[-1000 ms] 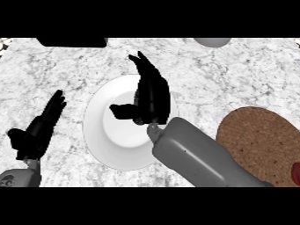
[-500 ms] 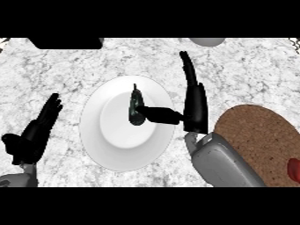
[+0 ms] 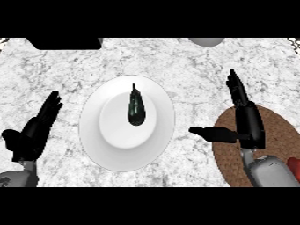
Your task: Pick the eggplant from the placemat and place it in the plate
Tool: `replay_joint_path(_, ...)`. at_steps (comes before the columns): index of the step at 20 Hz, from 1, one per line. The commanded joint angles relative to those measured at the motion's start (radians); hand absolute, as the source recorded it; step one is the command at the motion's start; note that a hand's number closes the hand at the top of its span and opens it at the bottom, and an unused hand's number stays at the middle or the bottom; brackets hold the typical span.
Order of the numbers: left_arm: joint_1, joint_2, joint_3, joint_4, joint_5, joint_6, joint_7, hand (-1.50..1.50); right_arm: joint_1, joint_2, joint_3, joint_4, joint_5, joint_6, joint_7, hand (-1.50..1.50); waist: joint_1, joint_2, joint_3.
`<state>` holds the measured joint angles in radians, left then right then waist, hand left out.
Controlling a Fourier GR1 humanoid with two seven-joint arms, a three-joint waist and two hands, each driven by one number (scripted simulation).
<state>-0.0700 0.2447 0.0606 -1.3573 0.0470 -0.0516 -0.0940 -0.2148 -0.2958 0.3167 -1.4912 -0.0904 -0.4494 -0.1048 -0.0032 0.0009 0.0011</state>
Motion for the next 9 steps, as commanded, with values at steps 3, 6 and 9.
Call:
replay_joint_path(3, 0.039, -0.014, 0.005, 0.001, -0.034, -0.010, -0.029, 0.00, 0.066, -0.011, -0.076, 0.046, 0.009, 0.150, -0.099, -1.50, 0.004, -0.001, -0.001)
replay_joint_path(6, 0.009, -0.028, 0.010, 0.012, -0.030, 0.000, -0.025, 0.00, 0.083, -0.068, -0.170, 0.161, -0.059, 0.265, -0.245, -1.50, 0.004, 0.000, -0.001)
replay_joint_path(9, 0.019, -0.010, 0.017, -0.050, -0.029, -0.033, 0.028, 0.00, 0.058, 0.005, -0.193, 0.197, 0.018, 0.214, -0.252, -1.50, 0.005, -0.001, -0.001)
